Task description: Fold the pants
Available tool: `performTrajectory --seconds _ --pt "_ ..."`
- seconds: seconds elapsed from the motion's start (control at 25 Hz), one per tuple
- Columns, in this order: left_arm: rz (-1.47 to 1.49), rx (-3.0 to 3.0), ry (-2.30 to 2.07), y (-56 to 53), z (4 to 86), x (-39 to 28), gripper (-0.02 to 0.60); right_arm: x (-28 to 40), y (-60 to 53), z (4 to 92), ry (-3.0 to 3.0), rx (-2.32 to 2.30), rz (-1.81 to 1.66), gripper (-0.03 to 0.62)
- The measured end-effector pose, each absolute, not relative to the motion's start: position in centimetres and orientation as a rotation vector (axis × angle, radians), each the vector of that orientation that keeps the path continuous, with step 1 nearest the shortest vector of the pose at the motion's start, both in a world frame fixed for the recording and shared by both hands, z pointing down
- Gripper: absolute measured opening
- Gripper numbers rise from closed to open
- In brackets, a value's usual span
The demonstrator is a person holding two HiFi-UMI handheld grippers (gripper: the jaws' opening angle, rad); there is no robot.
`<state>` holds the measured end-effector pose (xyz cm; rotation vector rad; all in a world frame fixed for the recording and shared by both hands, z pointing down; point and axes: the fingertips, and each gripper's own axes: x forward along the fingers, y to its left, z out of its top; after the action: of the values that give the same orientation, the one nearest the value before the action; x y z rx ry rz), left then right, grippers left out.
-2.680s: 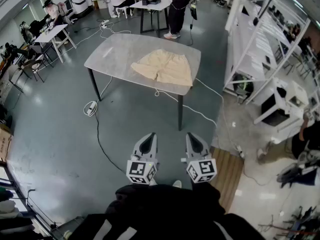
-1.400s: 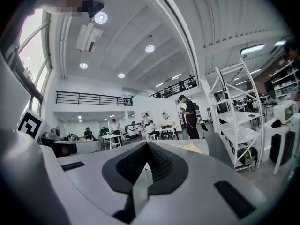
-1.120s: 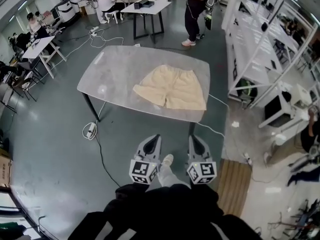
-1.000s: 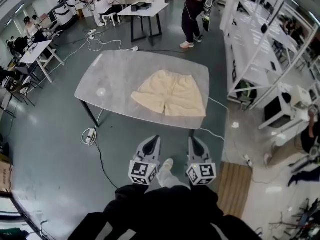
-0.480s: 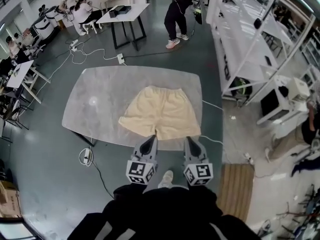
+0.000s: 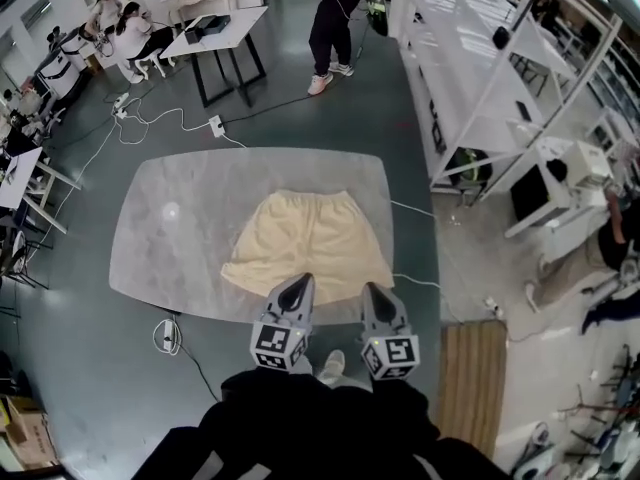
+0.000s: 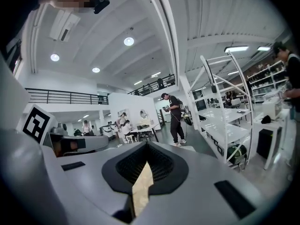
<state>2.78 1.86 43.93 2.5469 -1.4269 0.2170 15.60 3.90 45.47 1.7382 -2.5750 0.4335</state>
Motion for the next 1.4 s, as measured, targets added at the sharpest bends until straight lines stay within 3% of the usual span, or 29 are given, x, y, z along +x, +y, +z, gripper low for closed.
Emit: performTrajectory --seconds 0.44,0.8,1.2,1.4 --pt "0.310 2.663 -1.135 -6.4 44.9 0.4 0.002 12.3 -1.2 47.0 -2.325 2.018 0.521 0.003" --pt "0.549 2.767 -0.736 -13.3 48.3 0.5 0.002 10.4 -4.0 50.7 -2.022 2.257 0.665 0.003" --pt "0.818 2.763 -0.521 -18.1 55.1 4.4 0.005 14.1 -3.8 56.7 -1.761 2.373 0.833 0.005" --pt "0.937 2.745 -0.462 -20.4 58.8 6.8 0.060 16.2 -3.9 60.2 -1.716 2.363 0.947 0.087"
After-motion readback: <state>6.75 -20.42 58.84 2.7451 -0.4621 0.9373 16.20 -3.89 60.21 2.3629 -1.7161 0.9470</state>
